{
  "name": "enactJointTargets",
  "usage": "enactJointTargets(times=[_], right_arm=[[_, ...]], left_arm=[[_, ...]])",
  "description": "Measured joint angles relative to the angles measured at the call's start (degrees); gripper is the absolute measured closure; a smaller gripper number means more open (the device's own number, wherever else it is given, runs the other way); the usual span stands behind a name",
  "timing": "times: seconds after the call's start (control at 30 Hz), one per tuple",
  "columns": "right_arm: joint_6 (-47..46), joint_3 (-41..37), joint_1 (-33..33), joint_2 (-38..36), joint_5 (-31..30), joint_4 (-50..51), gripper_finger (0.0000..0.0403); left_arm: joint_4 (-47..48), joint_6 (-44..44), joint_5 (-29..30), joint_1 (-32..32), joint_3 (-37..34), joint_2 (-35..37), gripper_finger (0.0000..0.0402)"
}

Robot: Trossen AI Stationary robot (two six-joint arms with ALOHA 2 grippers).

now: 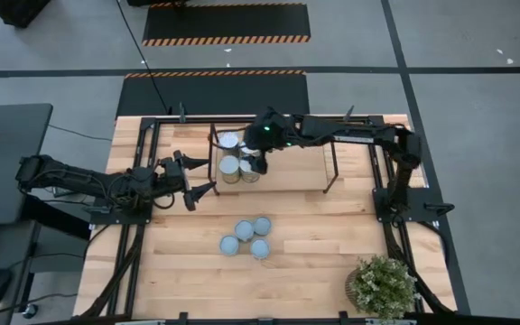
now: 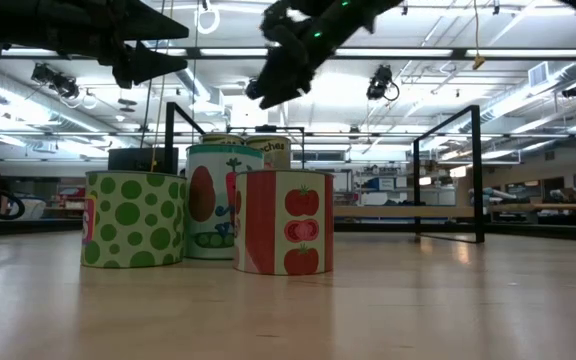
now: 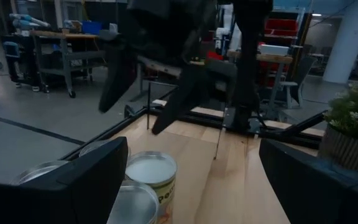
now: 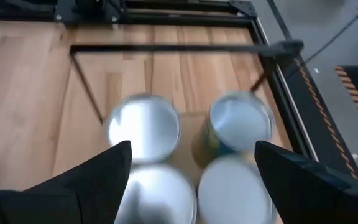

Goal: Pick and place cans onto a shelf
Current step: Adjust the canned carrots on the shelf

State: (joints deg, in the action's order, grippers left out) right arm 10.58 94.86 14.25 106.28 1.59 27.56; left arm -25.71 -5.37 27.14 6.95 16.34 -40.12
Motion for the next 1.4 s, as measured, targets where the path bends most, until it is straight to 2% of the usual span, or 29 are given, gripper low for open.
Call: enactJointTargets(times=[0.13, 0.33, 0.63, 0.73, 1.07, 1.23, 1.4], right_arm=[[2.8, 7.2, 1.4, 5.6, 2.7, 2.0, 0.0055], [3.1, 17.7, 5.3, 13.5, 9.8, 5.3, 0.0055], [4.8, 31.5, 9.1, 24.1, 10.8, 11.0, 0.0055], [4.2, 34.8, 10.2, 26.1, 13.7, 11.5, 0.0055], [2.6, 34.9, 11.0, 27.8, 15.5, 15.5, 0.0055], [2.6, 34.9, 10.9, 27.8, 19.4, 18.3, 0.0055], [3.1, 34.9, 10.3, 27.8, 19.8, 19.7, 0.0055]], left_arm=[[-0.6, 0.0, 2.3, 0.0, 0.0, 0.0, 0.0031], [1.1, 0.2, 2.2, 2.1, 0.1, 2.6, 0.0031], [4.9, 0.6, 2.2, 3.9, 0.0, 5.7, 0.0031], [5.0, 0.6, 2.2, 3.9, 0.0, 5.6, 0.0031], [5.5, 0.6, 2.5, 3.9, 0.0, 5.7, 0.0031], [5.5, 0.6, 2.6, 3.9, 0.0, 5.6, 0.0031], [5.6, 0.6, 2.6, 3.9, 0.0, 5.6, 0.0031]])
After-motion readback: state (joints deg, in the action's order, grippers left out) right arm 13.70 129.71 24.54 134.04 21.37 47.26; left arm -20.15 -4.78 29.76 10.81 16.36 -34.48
